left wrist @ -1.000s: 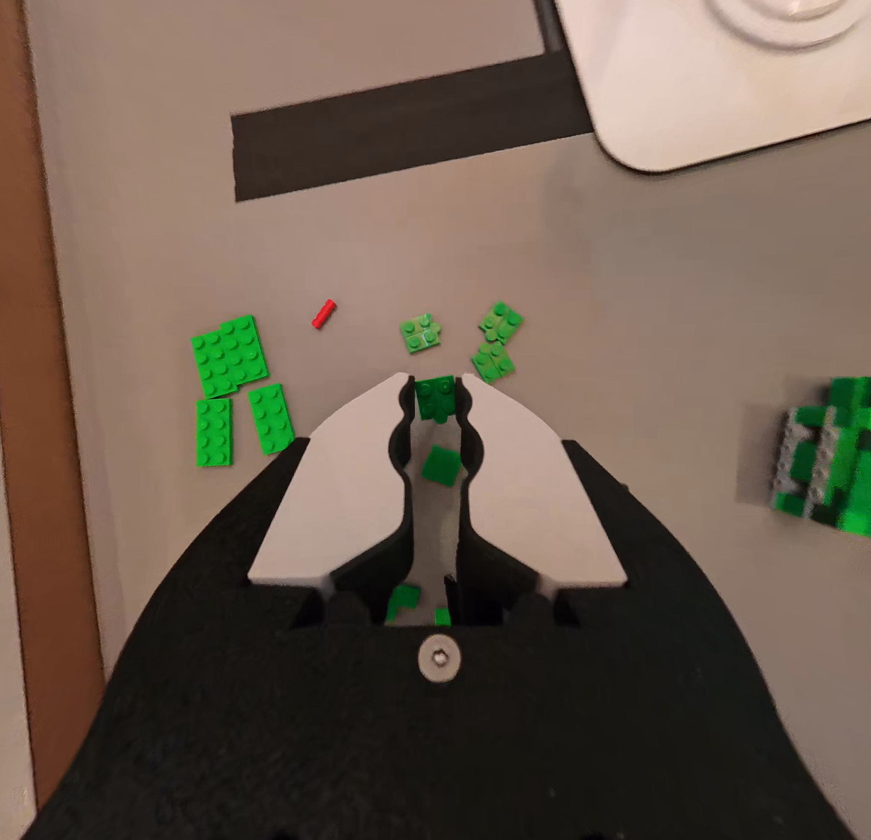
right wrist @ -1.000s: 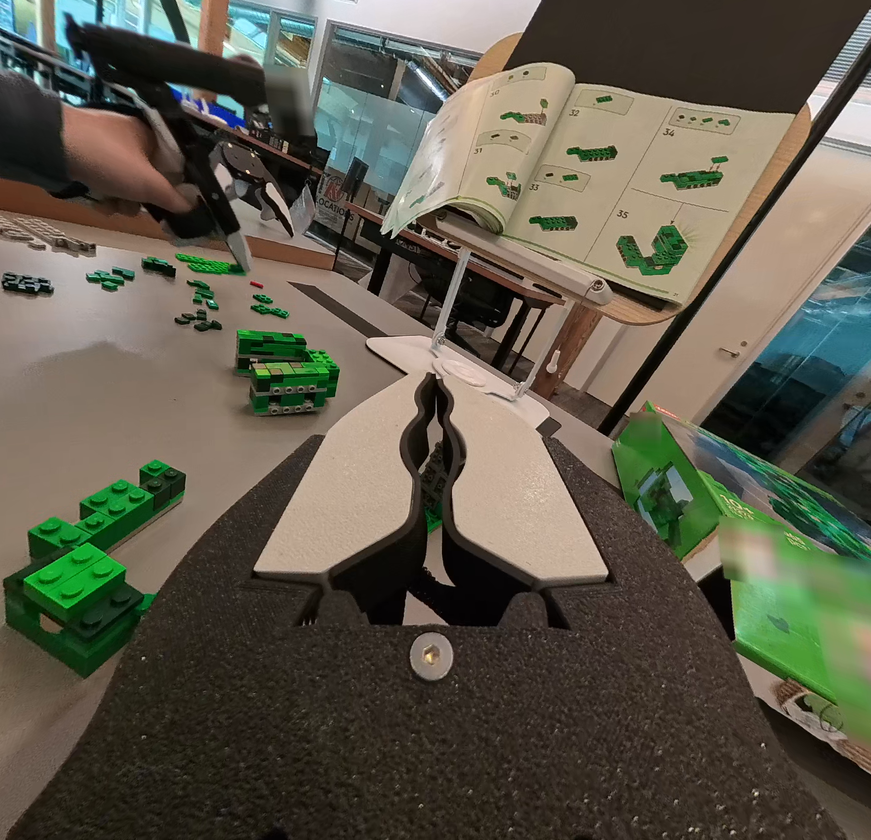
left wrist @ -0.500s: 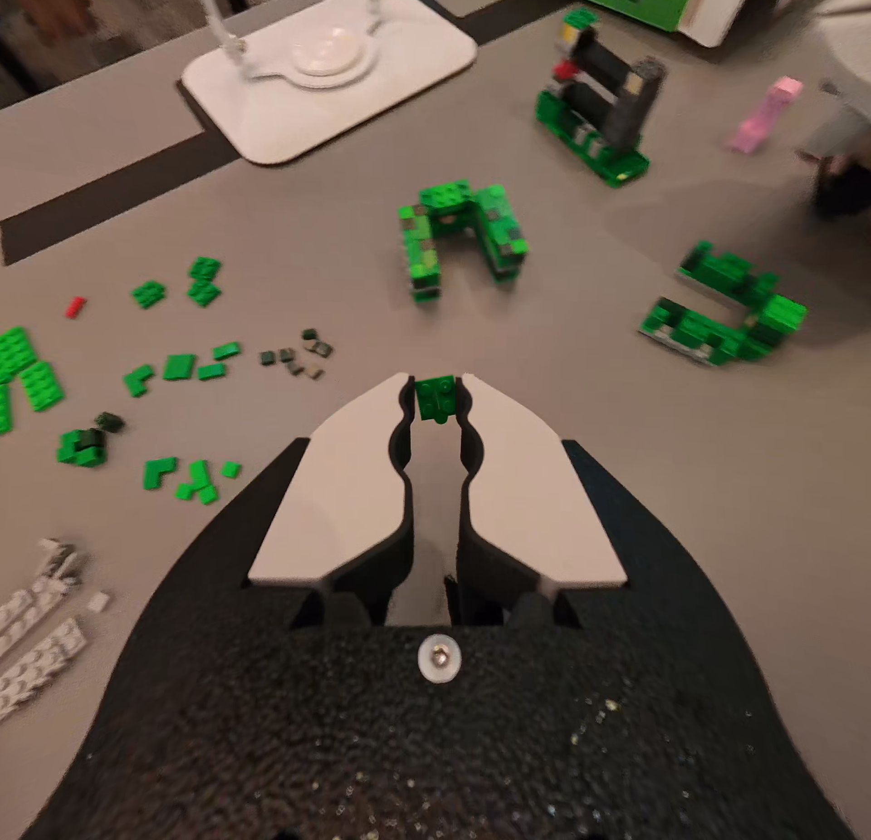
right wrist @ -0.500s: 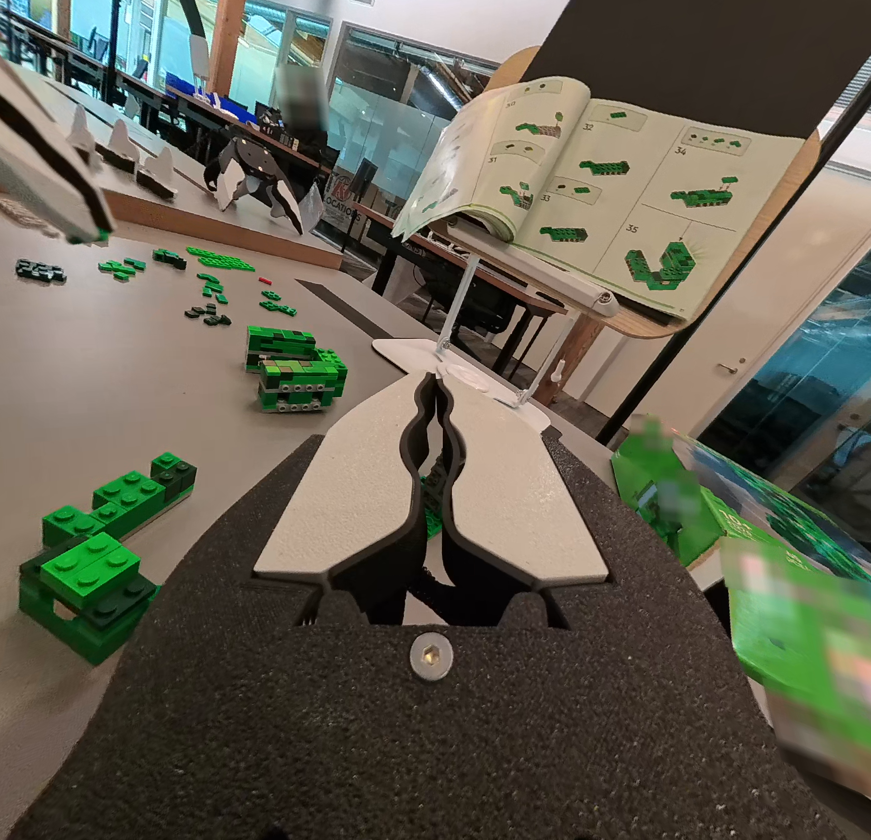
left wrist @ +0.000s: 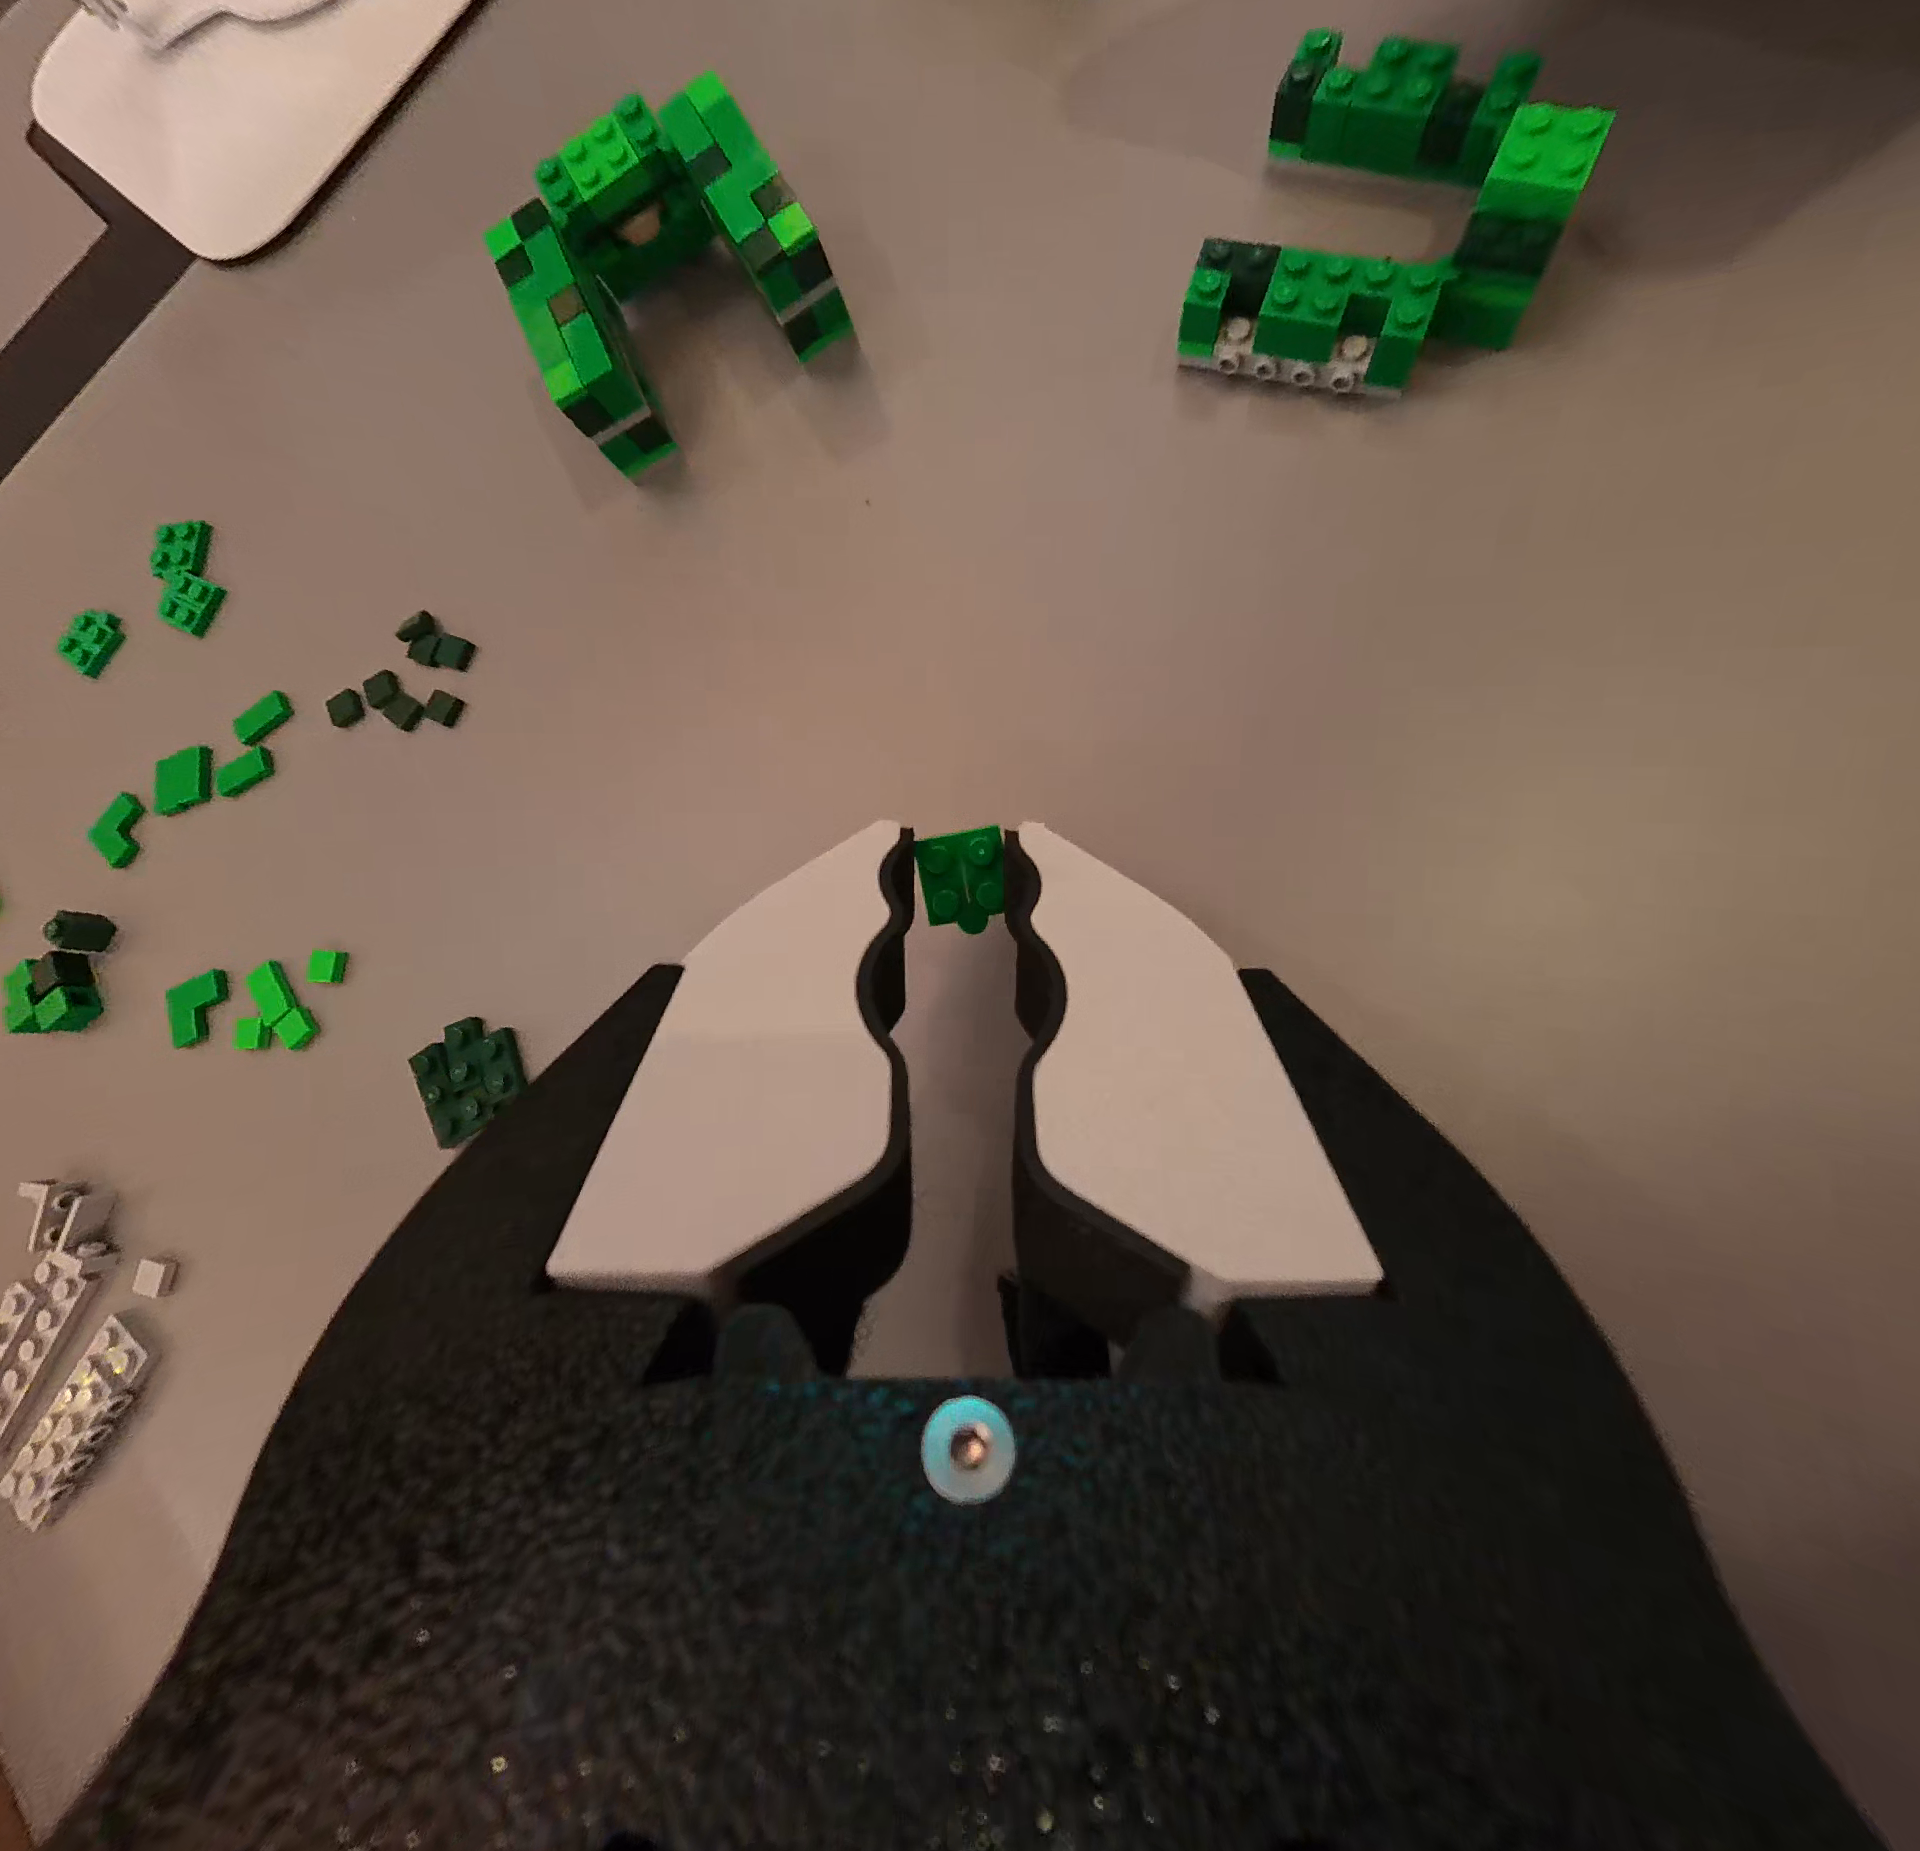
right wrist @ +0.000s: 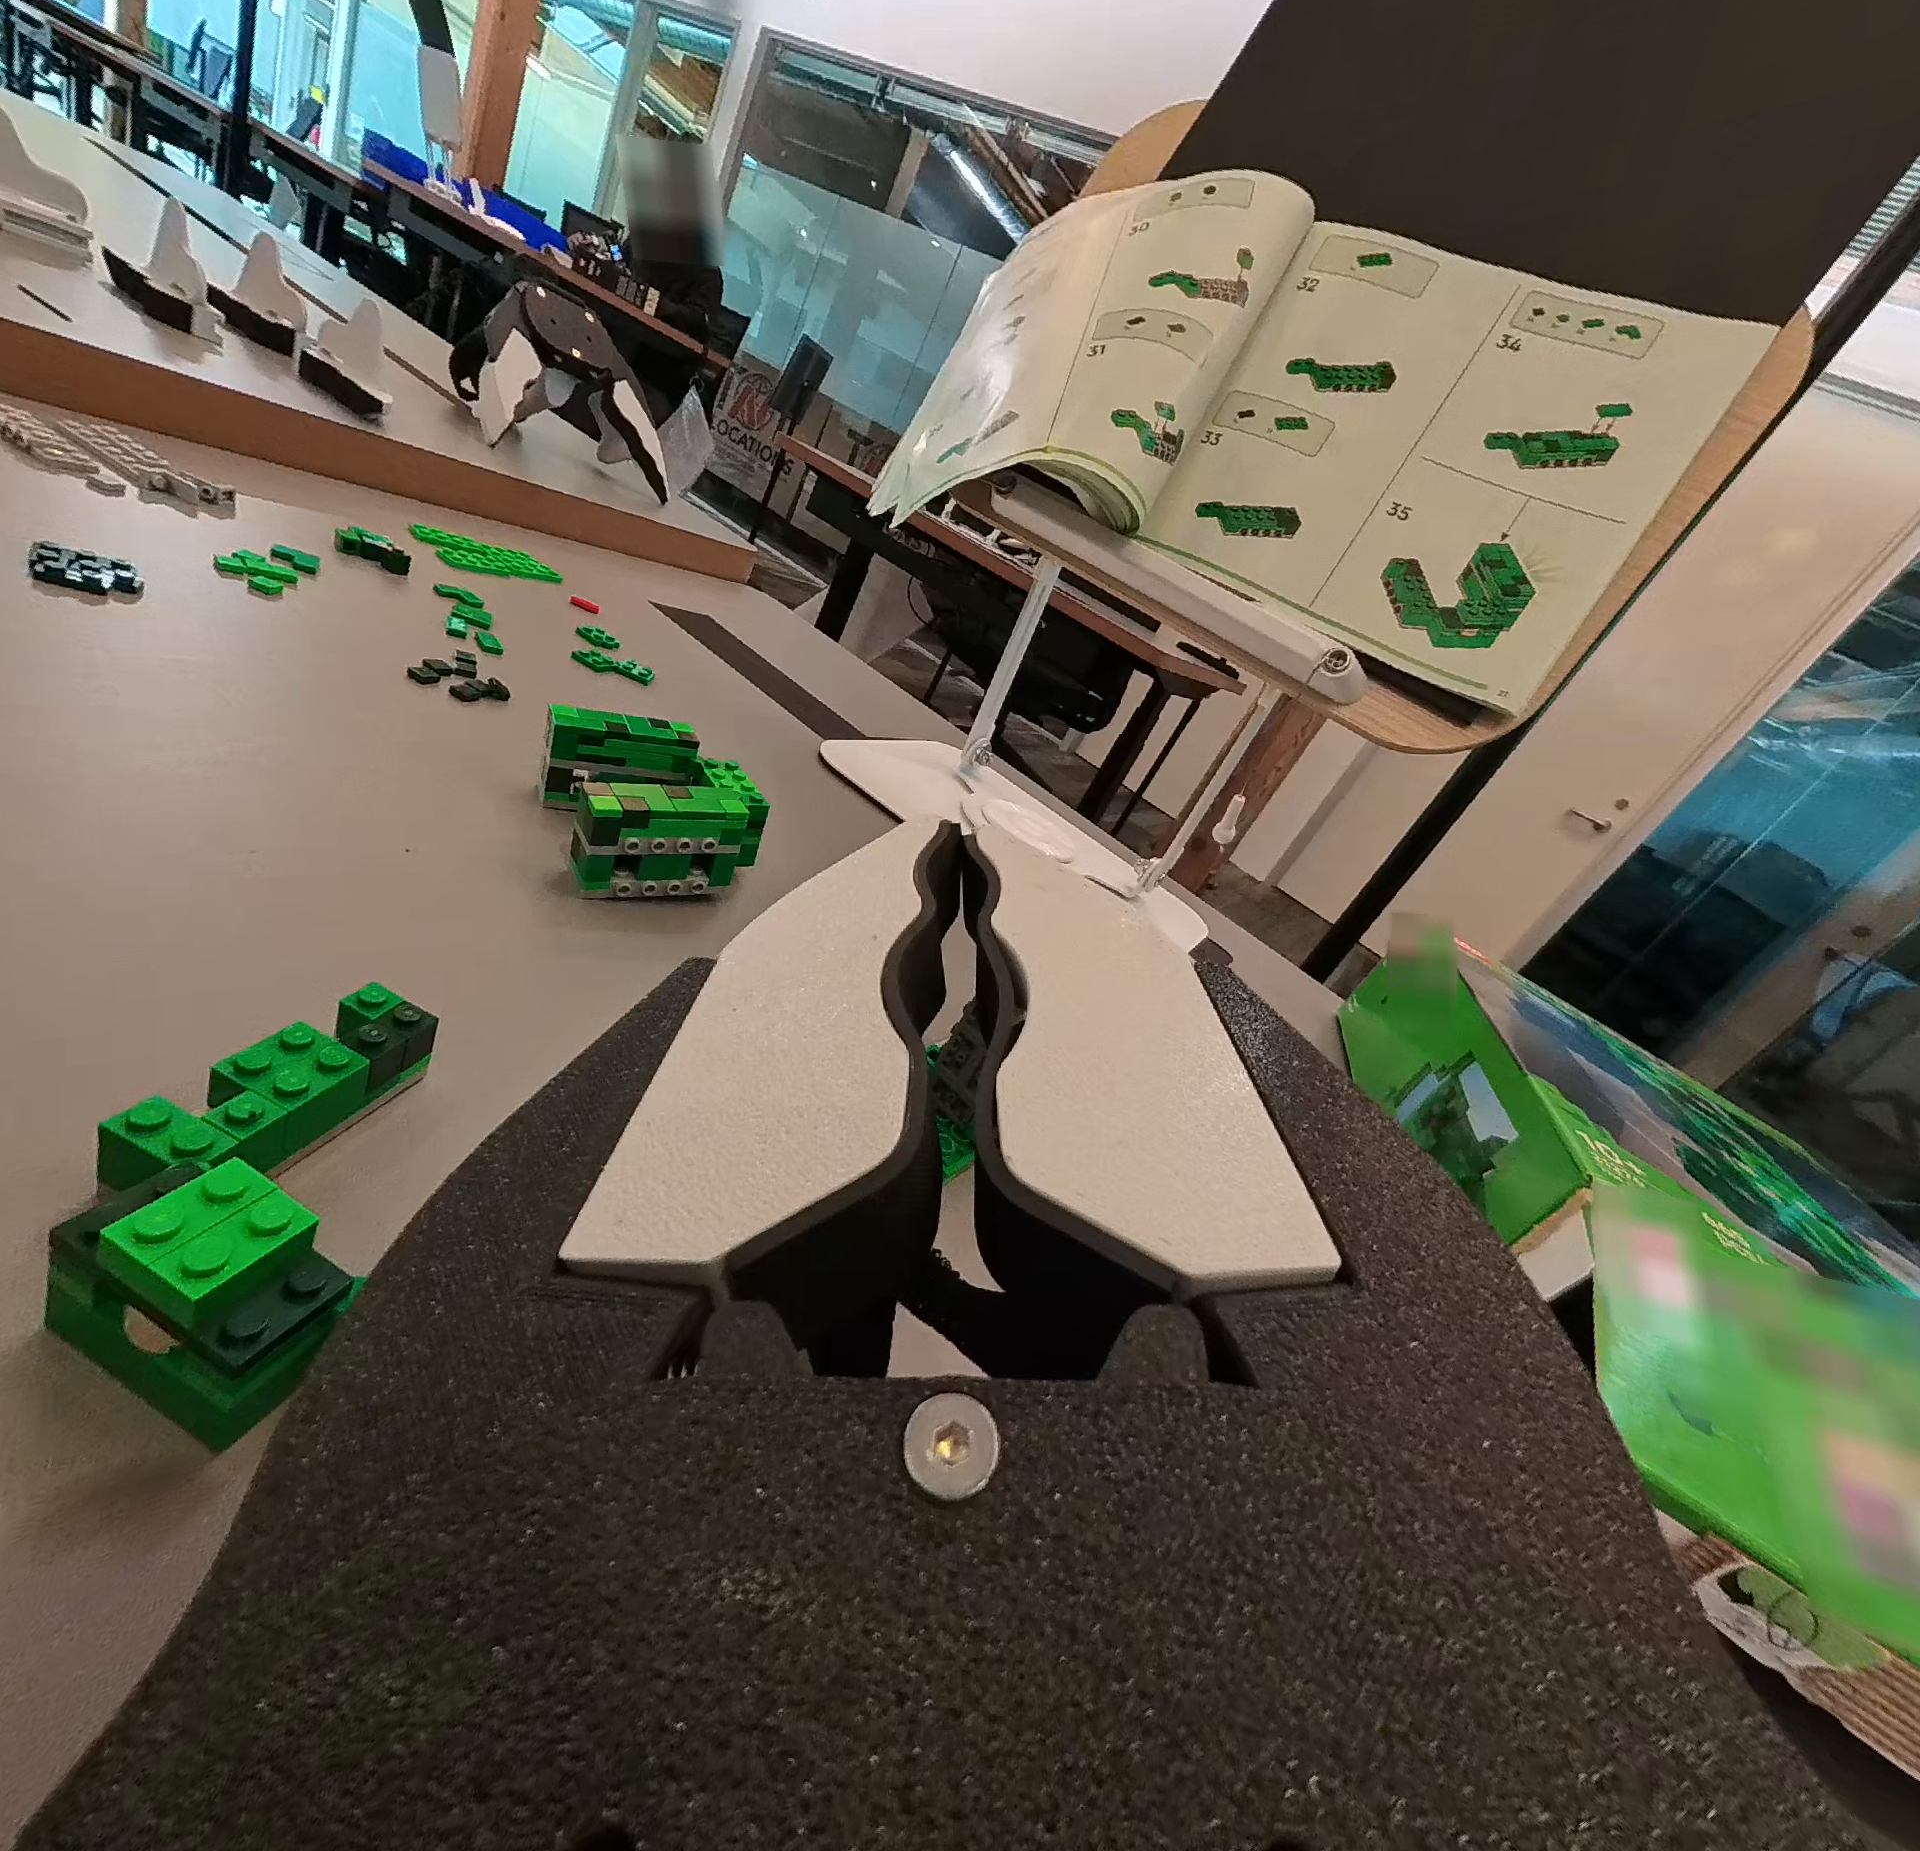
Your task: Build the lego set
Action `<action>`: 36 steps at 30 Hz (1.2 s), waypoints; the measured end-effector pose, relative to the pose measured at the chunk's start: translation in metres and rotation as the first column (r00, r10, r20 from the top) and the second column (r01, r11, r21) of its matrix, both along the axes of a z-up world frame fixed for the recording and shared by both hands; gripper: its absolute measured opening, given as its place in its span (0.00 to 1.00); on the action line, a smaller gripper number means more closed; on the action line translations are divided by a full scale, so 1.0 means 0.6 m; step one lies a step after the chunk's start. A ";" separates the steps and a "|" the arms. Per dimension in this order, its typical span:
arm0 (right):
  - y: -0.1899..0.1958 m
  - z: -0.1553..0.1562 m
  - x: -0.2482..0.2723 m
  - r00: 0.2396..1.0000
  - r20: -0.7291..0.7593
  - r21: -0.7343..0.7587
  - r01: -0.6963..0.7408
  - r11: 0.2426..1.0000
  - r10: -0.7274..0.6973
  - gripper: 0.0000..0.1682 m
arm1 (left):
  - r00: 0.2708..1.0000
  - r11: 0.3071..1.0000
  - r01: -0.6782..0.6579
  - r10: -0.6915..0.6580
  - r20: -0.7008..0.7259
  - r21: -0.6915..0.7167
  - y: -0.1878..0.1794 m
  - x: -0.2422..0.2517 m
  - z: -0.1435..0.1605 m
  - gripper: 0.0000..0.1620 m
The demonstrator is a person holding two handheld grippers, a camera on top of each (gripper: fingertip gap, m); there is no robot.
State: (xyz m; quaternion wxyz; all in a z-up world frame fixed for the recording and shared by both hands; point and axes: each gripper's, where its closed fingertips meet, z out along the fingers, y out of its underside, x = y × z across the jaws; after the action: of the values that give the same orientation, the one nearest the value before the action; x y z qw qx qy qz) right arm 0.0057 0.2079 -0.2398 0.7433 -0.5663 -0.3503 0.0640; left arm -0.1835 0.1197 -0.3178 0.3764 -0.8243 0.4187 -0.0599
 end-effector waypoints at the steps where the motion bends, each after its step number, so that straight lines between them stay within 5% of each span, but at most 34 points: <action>1: 0.000 0.000 0.000 1.000 0.001 0.001 -0.001 1.000 0.001 0.00 | 1.000 1.000 -0.003 0.003 -0.004 -0.006 0.000 0.001 -0.003 0.10; 25: -0.002 -0.002 -0.005 1.000 0.015 0.001 -0.012 1.000 0.012 0.00 | 0.998 0.999 -0.049 0.050 0.025 -0.017 0.008 -0.003 0.000 0.17; 32: -0.003 -0.003 -0.007 1.000 0.024 0.004 -0.015 1.000 0.015 0.00 | 0.920 0.945 -0.326 0.311 0.239 0.027 0.156 -0.091 0.088 0.15; 36: -0.003 -0.003 -0.007 1.000 0.021 0.002 -0.016 1.000 0.016 0.00 | 0.900 0.929 -0.368 0.364 0.239 -0.031 0.269 -0.139 0.079 0.18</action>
State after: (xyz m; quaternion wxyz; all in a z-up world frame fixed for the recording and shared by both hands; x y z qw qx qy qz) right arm 0.0018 0.2064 -0.2419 0.7395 -0.5635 -0.3627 0.0637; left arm -0.2669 0.2811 -0.2702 0.4350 -0.8720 0.2082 -0.0841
